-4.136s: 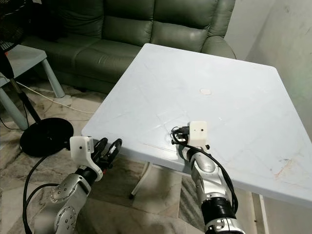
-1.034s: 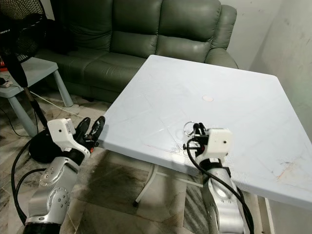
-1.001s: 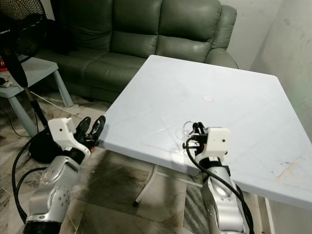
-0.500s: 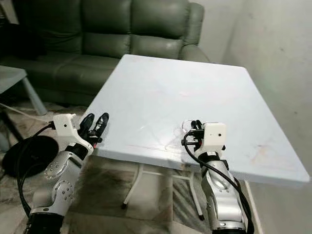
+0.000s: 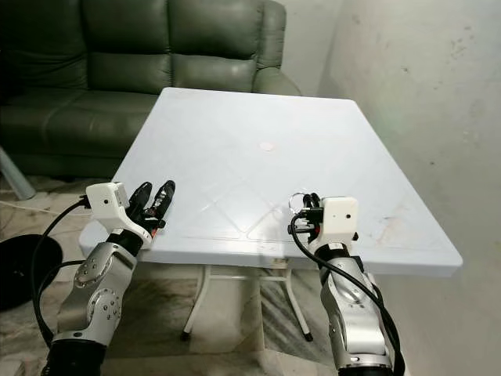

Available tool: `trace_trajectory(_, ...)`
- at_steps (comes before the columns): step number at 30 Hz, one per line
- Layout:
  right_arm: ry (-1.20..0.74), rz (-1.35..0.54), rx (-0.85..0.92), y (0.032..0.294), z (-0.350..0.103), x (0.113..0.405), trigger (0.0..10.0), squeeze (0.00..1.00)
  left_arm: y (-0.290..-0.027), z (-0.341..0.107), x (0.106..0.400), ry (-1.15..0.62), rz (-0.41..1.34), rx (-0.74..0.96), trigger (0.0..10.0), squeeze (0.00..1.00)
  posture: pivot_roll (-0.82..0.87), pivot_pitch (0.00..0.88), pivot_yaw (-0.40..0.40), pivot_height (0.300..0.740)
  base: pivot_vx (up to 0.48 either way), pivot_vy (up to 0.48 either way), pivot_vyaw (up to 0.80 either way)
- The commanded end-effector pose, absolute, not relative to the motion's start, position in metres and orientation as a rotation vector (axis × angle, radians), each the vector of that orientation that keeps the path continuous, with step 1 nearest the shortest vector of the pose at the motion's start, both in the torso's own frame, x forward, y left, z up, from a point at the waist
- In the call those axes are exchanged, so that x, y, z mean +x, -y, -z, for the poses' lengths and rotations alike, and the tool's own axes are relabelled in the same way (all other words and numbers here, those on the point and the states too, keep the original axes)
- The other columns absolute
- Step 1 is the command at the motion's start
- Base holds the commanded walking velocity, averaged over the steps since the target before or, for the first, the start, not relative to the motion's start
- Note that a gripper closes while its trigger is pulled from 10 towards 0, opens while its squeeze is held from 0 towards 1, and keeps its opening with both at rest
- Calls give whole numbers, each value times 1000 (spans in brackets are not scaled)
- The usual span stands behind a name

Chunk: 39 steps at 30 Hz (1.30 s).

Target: Hang keys on a hook

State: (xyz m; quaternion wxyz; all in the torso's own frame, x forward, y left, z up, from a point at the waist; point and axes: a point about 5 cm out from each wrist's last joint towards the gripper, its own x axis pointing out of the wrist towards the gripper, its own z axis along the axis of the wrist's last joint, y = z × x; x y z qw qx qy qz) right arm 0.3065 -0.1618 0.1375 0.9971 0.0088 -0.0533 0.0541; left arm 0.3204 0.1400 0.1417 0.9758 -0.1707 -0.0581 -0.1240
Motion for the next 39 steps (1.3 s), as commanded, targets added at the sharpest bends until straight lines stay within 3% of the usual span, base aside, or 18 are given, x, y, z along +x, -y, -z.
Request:
trace_trajectory(1,115,-111,10,164,-140,309,10000,0,-139,-141,321,110,241,-343,10000,0,87,0,-60,740,0,0,-712)
trace_trajectory(10,111,-112,13,163,-140,309,10000,0,-141,-139,321,98,227,-349,10000,0,89,0,-64,740,0,0,-712)
trace_trajectory(17,113,-112,12,163,-140,310,10000,0,-141,-138,322,85,221,-357,10000,0,90,0,-65,740,0,452,-712)
trace_trajectory(39,107,-118,1,165,-140,309,10000,0,-142,-136,321,78,183,-379,10000,0,93,0,-81,740,0,0,-712)
